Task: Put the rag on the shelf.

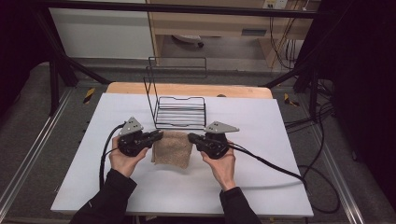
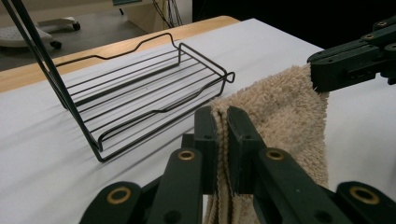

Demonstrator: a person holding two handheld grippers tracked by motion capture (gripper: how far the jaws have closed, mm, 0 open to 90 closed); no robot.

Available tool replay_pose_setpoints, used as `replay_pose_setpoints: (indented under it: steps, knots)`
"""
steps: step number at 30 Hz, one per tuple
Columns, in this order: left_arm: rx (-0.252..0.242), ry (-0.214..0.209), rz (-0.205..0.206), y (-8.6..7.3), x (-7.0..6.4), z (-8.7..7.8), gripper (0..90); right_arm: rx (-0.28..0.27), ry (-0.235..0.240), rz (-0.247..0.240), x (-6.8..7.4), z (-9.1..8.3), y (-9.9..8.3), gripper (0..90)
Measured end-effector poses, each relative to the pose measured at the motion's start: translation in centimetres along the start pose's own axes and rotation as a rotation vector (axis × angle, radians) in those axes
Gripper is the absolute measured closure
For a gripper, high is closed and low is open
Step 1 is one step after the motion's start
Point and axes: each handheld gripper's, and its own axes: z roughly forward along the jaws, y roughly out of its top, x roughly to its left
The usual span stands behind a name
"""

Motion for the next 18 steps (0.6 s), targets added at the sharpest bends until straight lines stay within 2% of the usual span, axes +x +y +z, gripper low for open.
replay_pose_setpoints:
  steps: [18]
  knots:
    - [-0.086, 0.023, -0.003, 1.7, -0.8, -1.5, 83.5, -0.063, 0.001, -0.064, 0.7, -1.7, 2.3, 87.1]
